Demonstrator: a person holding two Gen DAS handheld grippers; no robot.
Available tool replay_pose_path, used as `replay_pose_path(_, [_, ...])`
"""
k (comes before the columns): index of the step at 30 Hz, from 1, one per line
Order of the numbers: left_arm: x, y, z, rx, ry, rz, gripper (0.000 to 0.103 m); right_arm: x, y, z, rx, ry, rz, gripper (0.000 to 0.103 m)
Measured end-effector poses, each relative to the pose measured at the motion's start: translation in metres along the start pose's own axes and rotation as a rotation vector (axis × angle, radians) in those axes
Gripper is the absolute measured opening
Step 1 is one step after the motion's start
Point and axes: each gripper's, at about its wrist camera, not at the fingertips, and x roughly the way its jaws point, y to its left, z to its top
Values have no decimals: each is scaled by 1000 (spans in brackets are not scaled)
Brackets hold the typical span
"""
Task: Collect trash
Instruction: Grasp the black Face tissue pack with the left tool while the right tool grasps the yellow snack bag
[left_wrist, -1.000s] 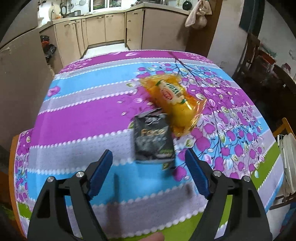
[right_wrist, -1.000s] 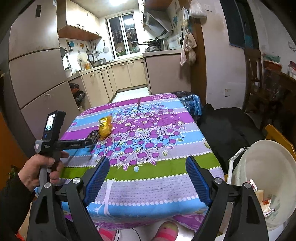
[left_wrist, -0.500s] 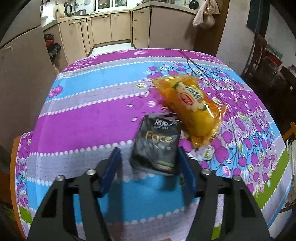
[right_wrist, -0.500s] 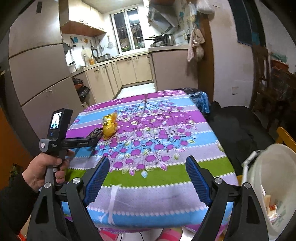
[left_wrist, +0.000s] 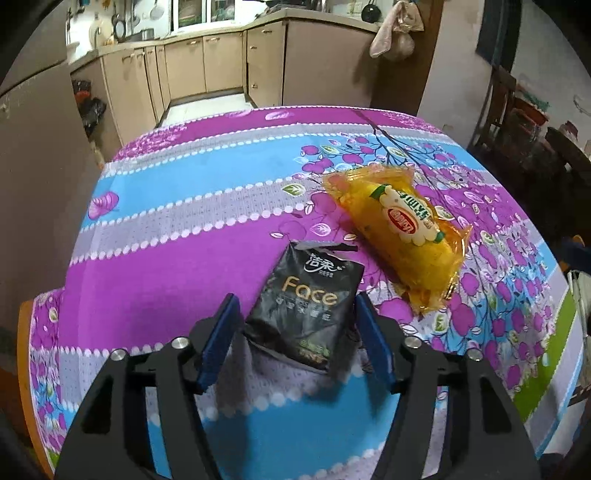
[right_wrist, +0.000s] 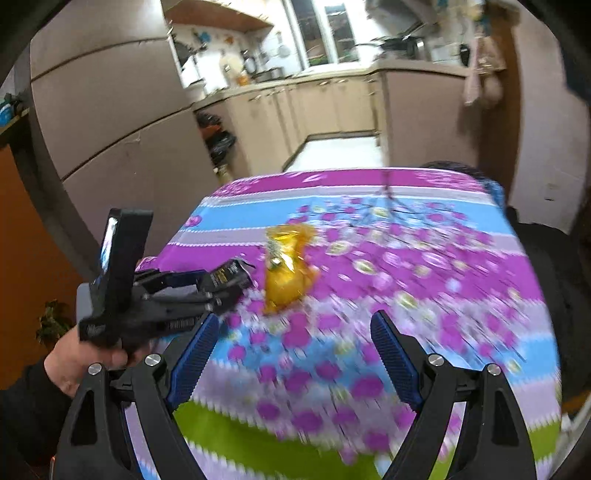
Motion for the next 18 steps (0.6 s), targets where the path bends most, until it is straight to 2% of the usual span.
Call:
replay_pose_path(4, [-8,10,-2,-18,-20,-4,43,42,5,19,-29,48,20,83])
replay_pose_path(9, [-14,25,-5,-45,-30,-2,42,86,11,37,-68,95,7,81])
replay_pose_path(11, [-15,27,-6,-54,-31,-5,42,100,13,44,-80,116,-9,77])
replay_pose_path(13, [-13,27,-7,-61,-28,-8,42,109,15,49,-90,134,-34,72])
replay_pose_path(18, [-13,31,-6,-85,-24,-34,42,112,18,54,-151,141,-76,72])
